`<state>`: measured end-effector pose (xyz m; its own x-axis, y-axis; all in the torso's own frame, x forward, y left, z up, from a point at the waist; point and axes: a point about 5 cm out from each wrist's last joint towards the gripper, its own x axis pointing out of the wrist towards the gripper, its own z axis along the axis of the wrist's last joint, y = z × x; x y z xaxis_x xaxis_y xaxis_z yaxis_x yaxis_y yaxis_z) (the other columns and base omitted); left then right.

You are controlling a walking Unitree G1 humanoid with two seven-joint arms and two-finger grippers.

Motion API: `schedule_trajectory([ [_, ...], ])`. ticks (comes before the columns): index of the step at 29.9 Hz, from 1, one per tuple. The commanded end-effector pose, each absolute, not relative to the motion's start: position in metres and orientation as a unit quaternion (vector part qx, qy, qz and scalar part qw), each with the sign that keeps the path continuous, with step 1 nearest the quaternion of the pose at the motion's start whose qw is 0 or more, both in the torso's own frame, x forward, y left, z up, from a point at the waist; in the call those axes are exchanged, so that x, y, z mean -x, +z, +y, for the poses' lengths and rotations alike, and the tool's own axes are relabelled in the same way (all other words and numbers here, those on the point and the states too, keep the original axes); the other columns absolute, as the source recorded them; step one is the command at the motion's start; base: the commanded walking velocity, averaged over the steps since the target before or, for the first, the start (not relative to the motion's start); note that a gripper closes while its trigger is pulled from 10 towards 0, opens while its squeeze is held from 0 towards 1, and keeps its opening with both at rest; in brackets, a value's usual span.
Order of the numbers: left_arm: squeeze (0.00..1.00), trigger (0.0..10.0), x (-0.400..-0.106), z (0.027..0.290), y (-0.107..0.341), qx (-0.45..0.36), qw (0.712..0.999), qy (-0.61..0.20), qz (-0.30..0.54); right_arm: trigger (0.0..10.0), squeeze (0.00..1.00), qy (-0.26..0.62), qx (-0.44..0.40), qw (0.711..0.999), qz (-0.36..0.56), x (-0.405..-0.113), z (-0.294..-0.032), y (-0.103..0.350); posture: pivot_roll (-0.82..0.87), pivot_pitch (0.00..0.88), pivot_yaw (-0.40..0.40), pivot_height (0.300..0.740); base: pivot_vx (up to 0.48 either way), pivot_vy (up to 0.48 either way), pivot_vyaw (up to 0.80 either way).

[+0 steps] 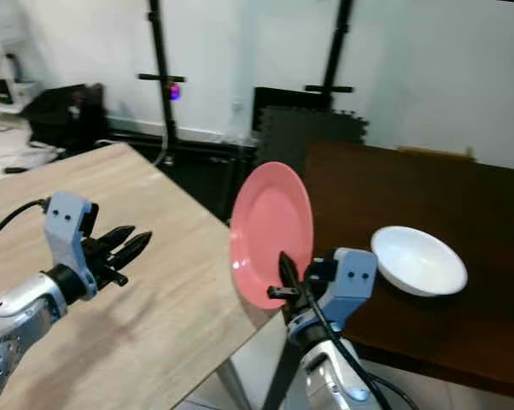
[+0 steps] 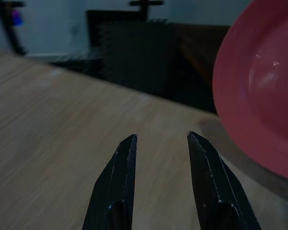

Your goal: Setting the table

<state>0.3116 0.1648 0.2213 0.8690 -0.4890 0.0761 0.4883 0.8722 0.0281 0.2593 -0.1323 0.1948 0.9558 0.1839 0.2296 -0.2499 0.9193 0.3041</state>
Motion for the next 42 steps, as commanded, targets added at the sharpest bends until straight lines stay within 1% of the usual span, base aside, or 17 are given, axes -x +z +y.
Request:
schedule_trajectory([
  [1,0.0,10.0,-0.3119,0.1674,0.2162,-0.01,0.968,-0.248,-0.031,10.0,0.0,0.108,-0.167,0.975,-0.098,-0.2584,-0.1335,0.1931,0.05,0.087,0.021,0.74,0.0,0.0,0.0],
  [6,0.0,10.0,-0.3134,0.1682,0.2149,-0.015,0.97,-0.239,-0.031,10.0,0.0,0.107,-0.167,0.975,-0.098,-0.2586,-0.1337,0.1923,0.05,0.088,0.023,0.74,0.0,-0.195,0.0],
  [37,0.0,10.0,-0.3156,0.1652,0.2147,-0.009,0.969,-0.244,-0.032,10.0,0.0,0.105,-0.168,0.976,-0.094,-0.2574,-0.1336,0.1894,0.05,0.088,0.024,0.74,0.0,-0.475,0.0],
  [40,0.0,10.0,-0.3152,0.1653,0.2148,-0.002,0.968,-0.249,-0.033,10.0,0.0,0.106,-0.167,0.976,-0.094,-0.2577,-0.1331,0.1892,0.05,0.087,0.024,0.74,0.0,-0.3,0.0],
  [42,0.0,10.0,-0.3125,0.1657,0.2169,0.019,0.963,-0.266,-0.034,10.0,0.0,0.105,-0.166,0.976,-0.094,-0.2577,-0.1334,0.189,0.04,0.084,0.026,0.74,0.0,0.0,0.0],
])
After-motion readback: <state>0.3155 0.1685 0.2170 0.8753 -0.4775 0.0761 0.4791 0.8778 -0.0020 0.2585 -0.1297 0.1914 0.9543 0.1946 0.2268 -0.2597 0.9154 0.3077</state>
